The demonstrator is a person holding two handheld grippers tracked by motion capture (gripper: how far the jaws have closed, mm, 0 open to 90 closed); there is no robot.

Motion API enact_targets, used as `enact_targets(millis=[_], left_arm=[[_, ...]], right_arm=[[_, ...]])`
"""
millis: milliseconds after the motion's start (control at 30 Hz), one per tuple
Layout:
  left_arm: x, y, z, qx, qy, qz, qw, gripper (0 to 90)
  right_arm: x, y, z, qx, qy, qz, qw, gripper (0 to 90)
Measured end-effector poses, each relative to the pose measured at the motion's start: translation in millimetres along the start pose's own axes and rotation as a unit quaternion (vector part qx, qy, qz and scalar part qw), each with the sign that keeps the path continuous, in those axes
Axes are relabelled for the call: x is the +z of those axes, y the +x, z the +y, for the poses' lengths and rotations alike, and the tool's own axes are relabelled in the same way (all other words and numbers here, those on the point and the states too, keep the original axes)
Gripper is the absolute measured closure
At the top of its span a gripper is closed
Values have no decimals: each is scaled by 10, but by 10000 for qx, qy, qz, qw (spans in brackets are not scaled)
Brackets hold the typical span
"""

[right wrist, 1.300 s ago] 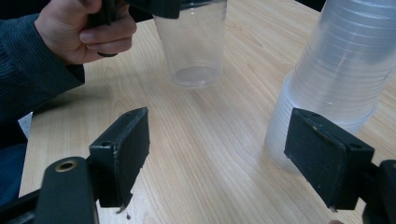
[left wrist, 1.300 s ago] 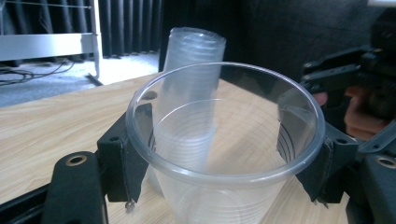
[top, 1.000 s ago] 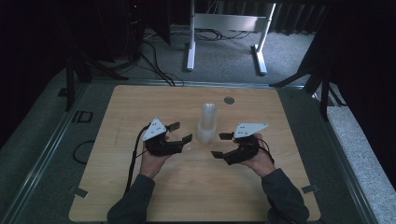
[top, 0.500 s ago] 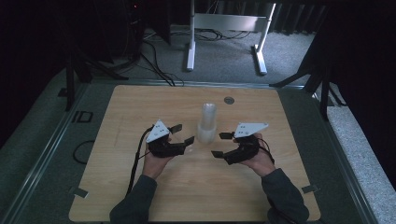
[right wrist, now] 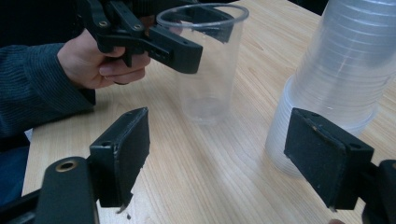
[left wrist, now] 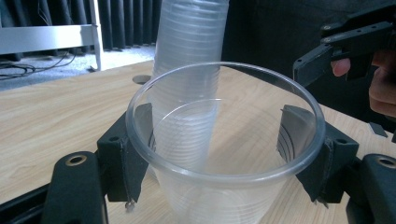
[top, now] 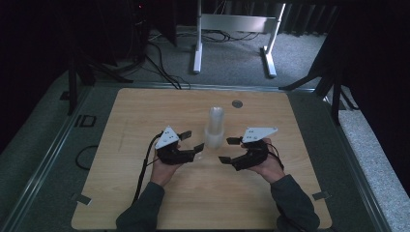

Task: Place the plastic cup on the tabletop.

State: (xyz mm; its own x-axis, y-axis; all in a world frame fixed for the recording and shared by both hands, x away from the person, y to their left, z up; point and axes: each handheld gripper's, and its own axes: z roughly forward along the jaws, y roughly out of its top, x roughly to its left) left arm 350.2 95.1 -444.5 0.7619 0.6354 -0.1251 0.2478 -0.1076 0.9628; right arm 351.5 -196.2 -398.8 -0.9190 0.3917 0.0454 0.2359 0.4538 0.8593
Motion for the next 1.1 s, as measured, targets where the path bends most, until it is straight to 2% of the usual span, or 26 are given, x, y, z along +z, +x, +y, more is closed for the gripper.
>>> enact_targets(millis=[367, 667, 833, 1000, 1100], left_arm=[[101, -33, -86, 11, 96, -13, 10000, 276], [145, -52, -130, 113, 139, 64, 9998, 275], [149, -43, -161, 82, 111, 130, 9998, 275], [167, -52, -182, 149, 169, 172, 9996, 275], [183, -40, -205, 104, 197, 204, 9995, 275]], right_arm=[[-5, 4, -2, -4, 1, 11, 10000, 221], [0, 3, -4, 1, 10, 14, 10000, 221], [0, 5, 0, -16, 10, 21, 10000, 221], [-5, 3, 1, -13, 7, 14, 10000, 221], [-4, 5, 6, -24, 12, 22, 10000, 221]])
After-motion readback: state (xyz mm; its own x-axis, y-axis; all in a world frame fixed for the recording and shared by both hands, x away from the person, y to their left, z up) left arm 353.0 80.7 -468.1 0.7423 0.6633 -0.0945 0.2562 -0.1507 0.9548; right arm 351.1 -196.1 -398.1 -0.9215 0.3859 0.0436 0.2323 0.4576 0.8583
